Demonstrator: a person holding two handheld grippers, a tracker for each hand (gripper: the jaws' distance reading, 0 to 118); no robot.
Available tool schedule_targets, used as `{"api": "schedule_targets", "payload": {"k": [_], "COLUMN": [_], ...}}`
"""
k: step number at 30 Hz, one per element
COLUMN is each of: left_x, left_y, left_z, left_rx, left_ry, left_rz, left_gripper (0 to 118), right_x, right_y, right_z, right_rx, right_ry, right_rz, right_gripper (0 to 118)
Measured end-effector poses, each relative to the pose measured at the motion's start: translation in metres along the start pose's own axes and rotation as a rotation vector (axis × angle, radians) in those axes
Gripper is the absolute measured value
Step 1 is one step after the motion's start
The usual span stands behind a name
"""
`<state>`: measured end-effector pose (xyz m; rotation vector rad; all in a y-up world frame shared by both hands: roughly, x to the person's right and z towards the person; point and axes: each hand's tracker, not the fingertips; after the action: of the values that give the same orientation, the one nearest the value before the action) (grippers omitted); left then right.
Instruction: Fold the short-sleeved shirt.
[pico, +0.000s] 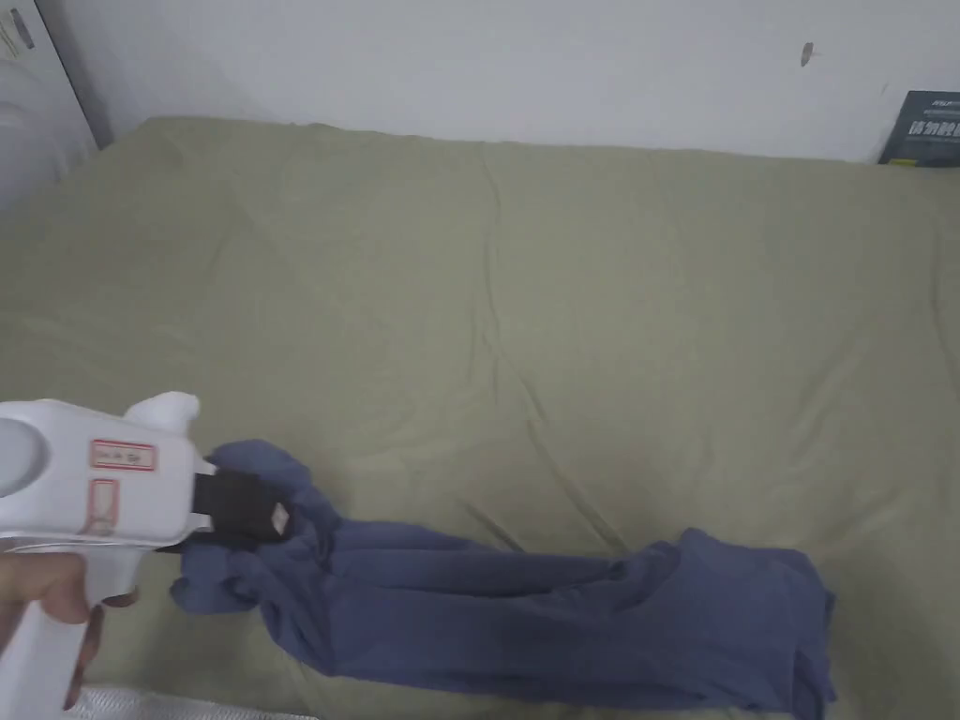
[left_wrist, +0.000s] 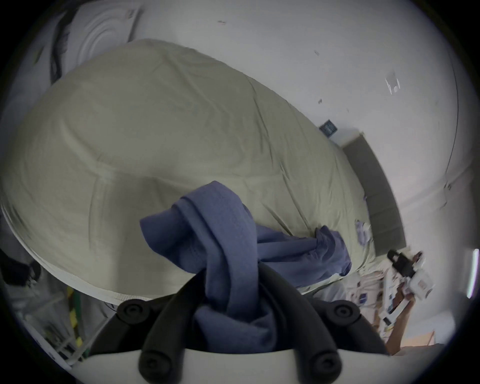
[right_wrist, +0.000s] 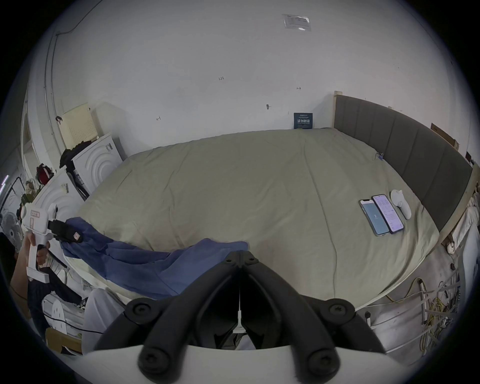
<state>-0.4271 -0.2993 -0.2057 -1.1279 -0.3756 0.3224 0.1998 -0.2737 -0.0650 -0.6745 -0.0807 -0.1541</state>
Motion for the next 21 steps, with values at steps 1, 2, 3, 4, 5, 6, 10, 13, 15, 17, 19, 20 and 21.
{"api": "schedule_targets", "payload": {"k": [1,2,3,4,5,6,10,13,15,17,19,20,21], "left_x": [0.012,0.023,0.033,0.045,0.056,0.067,0.104,0.120,0.129,0.130,0.129,0.128,0.126], "left_y": [0.004,0.004,0.008,0.010,0.012,0.014,0.014,0.012,0.009,0.007,0.007,0.010,0.010], "left_z": [-0.006,-0.014,-0.020,-0.025,-0.032,-0.039,-0.074,-0.103,-0.118,-0.135,-0.149,-0.157,-0.154], "left_rx": [-0.021,-0.032,-0.045,-0.056,-0.065,-0.087,-0.132,-0.166,-0.190,-0.200,-0.212,-0.275,-0.240], "left_ry": [-0.003,-0.032,-0.031,-0.023,-0.013,0.009,0.081,0.072,0.070,0.058,0.059,0.057,0.060], "left_rz": [-0.021,-0.026,-0.061,-0.083,-0.110,-0.129,-0.192,-0.220,-0.222,-0.192,-0.182,-0.183,-0.209], "left_gripper": [8,8,8,8,8,8,8,8,8,23,111,118,114], "right_x": [0.000,0.000,-0.001,0.000,0.001,0.001,0.003,0.008,0.009,0.009,0.008,0.008,0.008], "right_y": [-0.002,-0.004,-0.006,-0.008,-0.009,-0.011,-0.015,-0.019,-0.020,-0.021,-0.022,-0.022,-0.022], "right_z": [0.000,0.001,0.001,0.001,0.001,0.001,-0.002,-0.002,-0.003,-0.004,-0.004,-0.004,-0.004], "right_rx": [-0.004,-0.006,-0.008,-0.012,-0.018,-0.019,-0.035,-0.040,-0.047,-0.061,-0.068,-0.070,-0.071], "right_ry": [0.003,0.006,0.006,0.007,0.014,0.020,0.032,0.043,0.046,0.053,0.051,0.053,0.057], "right_rz": [0.004,0.008,0.009,0.009,0.010,0.008,0.006,0.006,0.005,0.013,0.021,0.024,0.025], "right_gripper": [1,2,2,2,1,2,2,1,2,2,2,2,2]}}
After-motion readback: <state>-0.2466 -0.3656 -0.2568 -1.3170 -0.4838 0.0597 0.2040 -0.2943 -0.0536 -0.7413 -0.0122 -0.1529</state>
